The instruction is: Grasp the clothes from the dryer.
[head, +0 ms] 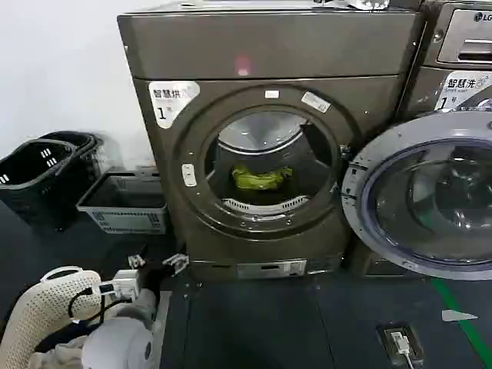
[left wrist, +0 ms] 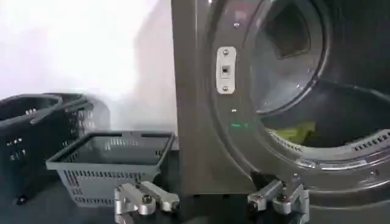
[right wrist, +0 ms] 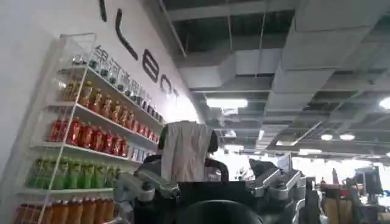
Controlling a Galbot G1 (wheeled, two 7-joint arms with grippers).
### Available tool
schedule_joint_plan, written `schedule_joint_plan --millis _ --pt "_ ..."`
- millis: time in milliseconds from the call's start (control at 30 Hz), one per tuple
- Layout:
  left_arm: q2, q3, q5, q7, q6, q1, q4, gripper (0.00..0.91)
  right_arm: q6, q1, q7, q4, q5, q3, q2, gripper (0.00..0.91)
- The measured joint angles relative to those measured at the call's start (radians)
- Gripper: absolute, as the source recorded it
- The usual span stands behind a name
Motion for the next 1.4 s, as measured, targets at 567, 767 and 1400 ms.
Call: schedule_joint_plan --millis 567,767,1400 --pt "-0.006 0.001 0.015 0.004 0.000 0.016 -0.010 0.907 0.020 0.001 0.014 -0.024 0.015 -0.008 -0.008 0.907" --pt "-0.006 0.001 0.016 0.005 0.000 0.015 -0.008 0.907 0.023 0.003 0.014 -0.027 0.015 -0.009 -0.009 0.907" --pt "-0.010 0.000 0.012 0.008 0.000 0.009 0.002 0.907 0.028 -0.001 0.014 -0.042 0.019 0.000 -0.007 0.907"
